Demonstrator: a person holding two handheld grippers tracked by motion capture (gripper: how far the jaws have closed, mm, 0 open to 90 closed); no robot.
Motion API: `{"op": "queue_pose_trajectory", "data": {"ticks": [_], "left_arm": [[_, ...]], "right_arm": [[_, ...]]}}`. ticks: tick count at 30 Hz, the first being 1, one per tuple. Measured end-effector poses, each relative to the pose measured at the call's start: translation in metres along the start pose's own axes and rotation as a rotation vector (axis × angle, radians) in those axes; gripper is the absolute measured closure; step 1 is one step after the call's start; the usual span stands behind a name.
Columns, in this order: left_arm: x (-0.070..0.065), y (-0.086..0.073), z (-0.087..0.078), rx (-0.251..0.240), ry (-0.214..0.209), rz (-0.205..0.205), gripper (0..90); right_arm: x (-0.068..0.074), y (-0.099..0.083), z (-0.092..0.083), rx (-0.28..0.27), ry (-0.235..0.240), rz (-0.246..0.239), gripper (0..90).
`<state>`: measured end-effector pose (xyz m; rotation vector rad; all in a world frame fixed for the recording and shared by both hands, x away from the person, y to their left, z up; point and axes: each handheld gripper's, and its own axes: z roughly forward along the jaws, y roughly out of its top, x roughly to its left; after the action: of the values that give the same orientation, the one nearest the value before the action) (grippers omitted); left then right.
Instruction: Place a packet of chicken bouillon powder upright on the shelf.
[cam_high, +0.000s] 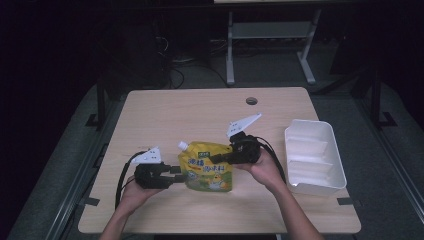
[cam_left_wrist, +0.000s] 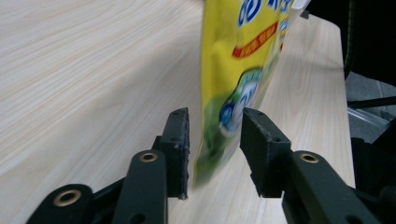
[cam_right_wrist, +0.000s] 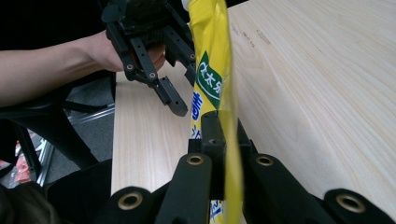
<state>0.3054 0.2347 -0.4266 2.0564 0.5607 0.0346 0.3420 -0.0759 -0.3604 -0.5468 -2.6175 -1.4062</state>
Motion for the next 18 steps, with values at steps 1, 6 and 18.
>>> {"op": "queue_pose_trajectory", "data": {"ticks": [1,6,18], "left_arm": [[0.0,0.0,-0.001,0.001,0.003,0.0,60.6],[0.002,-0.002,-0.004,0.01,0.031,0.002,59.0],[-0.001,-0.009,-0.006,0.047,0.104,0.026,52.0]], "right_arm": [[-0.001,-0.001,-0.003,-0.003,0.001,0.0,89.9],[-0.006,-0.004,-0.012,-0.021,0.014,0.01,89.9],[-0.012,-0.005,-0.038,-0.049,0.013,0.009,89.8]]}}
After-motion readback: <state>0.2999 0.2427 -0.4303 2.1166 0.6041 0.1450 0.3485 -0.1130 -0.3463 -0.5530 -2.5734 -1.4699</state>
